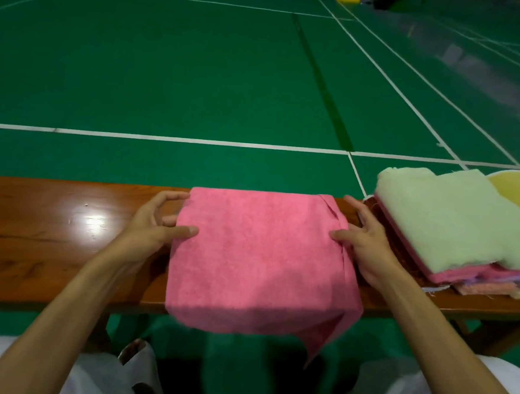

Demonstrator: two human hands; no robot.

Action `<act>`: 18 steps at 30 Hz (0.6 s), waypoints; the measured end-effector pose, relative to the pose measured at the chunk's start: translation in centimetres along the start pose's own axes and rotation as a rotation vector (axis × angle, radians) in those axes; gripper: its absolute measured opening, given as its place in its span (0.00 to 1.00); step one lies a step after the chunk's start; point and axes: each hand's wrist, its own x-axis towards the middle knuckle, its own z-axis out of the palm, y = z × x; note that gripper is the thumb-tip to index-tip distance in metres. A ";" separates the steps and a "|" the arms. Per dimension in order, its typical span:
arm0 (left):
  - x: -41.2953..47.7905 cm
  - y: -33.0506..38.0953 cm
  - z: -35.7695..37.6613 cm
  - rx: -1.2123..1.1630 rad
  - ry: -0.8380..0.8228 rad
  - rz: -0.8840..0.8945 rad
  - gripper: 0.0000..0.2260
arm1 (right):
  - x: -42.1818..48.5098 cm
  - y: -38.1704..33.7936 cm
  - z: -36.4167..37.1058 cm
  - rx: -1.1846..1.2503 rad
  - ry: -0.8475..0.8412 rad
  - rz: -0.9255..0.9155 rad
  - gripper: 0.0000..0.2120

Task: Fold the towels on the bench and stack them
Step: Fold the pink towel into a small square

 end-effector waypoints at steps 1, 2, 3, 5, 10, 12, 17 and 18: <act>-0.2 0.1 -0.3 0.021 -0.015 0.004 0.23 | -0.1 -0.1 -0.3 -0.029 -0.077 -0.024 0.31; -0.4 0.1 -0.6 0.046 -0.015 0.012 0.21 | -0.2 0.0 -0.5 -0.076 -0.109 -0.043 0.29; -0.6 0.1 -0.8 0.061 0.009 0.024 0.18 | -0.2 0.1 -0.8 -0.124 -0.105 -0.066 0.26; -0.7 -0.1 -1.3 0.062 0.099 0.049 0.14 | 0.0 0.3 -1.4 -0.213 -0.049 -0.099 0.19; -0.6 -1.0 -2.8 0.142 0.165 0.088 0.13 | -0.1 0.3 -1.7 -0.409 0.008 -0.143 0.15; -0.5 -1.6 -3.2 0.229 0.187 0.109 0.13 | -0.2 0.2 -1.4 -0.344 -0.020 -0.092 0.15; -0.3 -2.6 -3.2 0.408 0.213 0.159 0.09 | -0.8 -0.8 -1.3 -0.131 -0.187 -0.001 0.17; -0.2 -2.6 -3.3 0.422 0.220 0.166 0.08 | -0.8 -0.8 -1.4 -0.193 -0.194 -0.026 0.18</act>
